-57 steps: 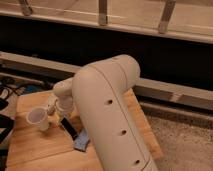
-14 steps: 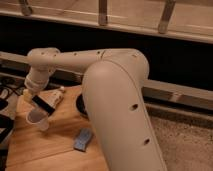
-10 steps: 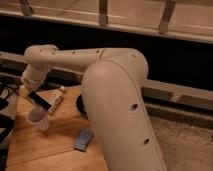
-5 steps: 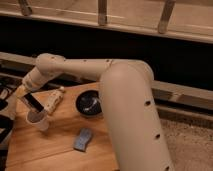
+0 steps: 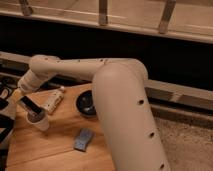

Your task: Place the eraser in the ceramic cup

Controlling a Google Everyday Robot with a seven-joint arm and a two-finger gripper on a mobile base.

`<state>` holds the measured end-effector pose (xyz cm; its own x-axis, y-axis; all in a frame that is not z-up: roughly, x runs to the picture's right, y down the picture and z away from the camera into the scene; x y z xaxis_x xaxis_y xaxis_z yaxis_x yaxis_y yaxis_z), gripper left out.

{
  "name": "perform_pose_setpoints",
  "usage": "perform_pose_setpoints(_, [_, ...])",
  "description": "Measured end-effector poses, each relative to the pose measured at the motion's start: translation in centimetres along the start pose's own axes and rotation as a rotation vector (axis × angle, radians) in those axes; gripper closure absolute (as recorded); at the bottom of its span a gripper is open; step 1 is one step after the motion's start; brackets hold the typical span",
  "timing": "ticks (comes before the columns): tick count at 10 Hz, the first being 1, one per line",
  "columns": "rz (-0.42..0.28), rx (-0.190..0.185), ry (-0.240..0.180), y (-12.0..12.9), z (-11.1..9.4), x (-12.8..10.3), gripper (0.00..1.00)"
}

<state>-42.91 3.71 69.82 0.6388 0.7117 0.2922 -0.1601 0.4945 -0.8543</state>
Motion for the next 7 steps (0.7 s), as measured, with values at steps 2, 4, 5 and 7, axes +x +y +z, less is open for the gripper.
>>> perform_pose_setpoints(2, [-0.004,-0.005,0.018,-0.08,0.50,0.15,0.98])
perform_pose_setpoints(4, [-0.001,-0.011,0.013,0.06,0.68,0.38,0.98])
perform_pose_setpoints(5, [-0.001,-0.012,0.012,0.01,0.75,0.41,0.98])
perform_pose_setpoints(7, [-0.005,-0.020,0.014,0.31,1.15,0.43,0.98])
